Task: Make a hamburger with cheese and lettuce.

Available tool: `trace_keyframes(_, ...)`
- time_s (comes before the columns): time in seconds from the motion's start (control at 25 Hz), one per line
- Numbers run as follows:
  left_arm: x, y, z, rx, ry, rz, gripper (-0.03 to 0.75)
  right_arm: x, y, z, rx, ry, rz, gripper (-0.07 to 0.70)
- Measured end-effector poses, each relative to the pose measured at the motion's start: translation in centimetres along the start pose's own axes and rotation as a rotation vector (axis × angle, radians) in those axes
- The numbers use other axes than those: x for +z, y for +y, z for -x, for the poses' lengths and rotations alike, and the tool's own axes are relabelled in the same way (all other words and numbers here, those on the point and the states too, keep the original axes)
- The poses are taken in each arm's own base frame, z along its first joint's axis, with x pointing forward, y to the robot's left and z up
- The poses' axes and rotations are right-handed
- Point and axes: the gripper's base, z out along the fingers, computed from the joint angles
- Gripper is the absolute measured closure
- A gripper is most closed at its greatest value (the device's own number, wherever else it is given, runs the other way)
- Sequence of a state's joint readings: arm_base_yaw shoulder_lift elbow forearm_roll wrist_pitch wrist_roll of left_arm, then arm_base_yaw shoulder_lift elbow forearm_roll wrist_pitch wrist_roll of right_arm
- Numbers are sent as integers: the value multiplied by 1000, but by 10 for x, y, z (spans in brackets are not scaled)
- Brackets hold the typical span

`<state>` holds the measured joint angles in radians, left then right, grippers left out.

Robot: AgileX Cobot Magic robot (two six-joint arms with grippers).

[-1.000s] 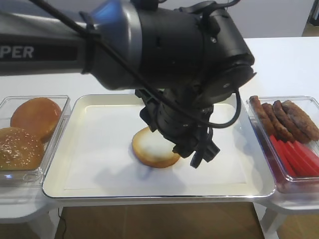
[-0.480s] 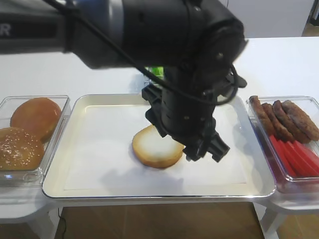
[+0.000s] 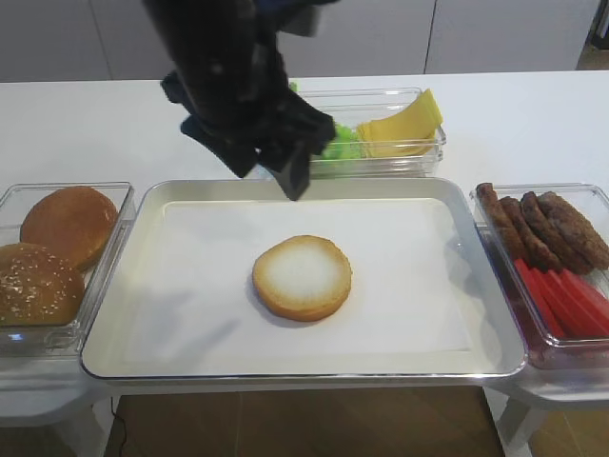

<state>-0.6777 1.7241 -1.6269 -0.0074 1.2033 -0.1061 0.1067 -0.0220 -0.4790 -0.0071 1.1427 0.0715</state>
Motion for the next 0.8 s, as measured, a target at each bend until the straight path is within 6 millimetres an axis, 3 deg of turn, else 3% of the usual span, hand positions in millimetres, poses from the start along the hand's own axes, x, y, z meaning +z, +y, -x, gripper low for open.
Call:
trace_keyframes(0.2,-25,53,-5,-107,-32,33,262,0,0,0,0,0,0,376)
trace_keyframes(0.44,-53,101,-30,-250,-72,75,279,0,0,0,0,0,0,377)
trace_keyframes(0.68,-80,135,-77,-384,-98,135,282,0,0,0,0,0,0,380)
trace_keyframes(0.8,-96,139,-107,-428,-120,166,282,0,0,0,0,0,0,382)
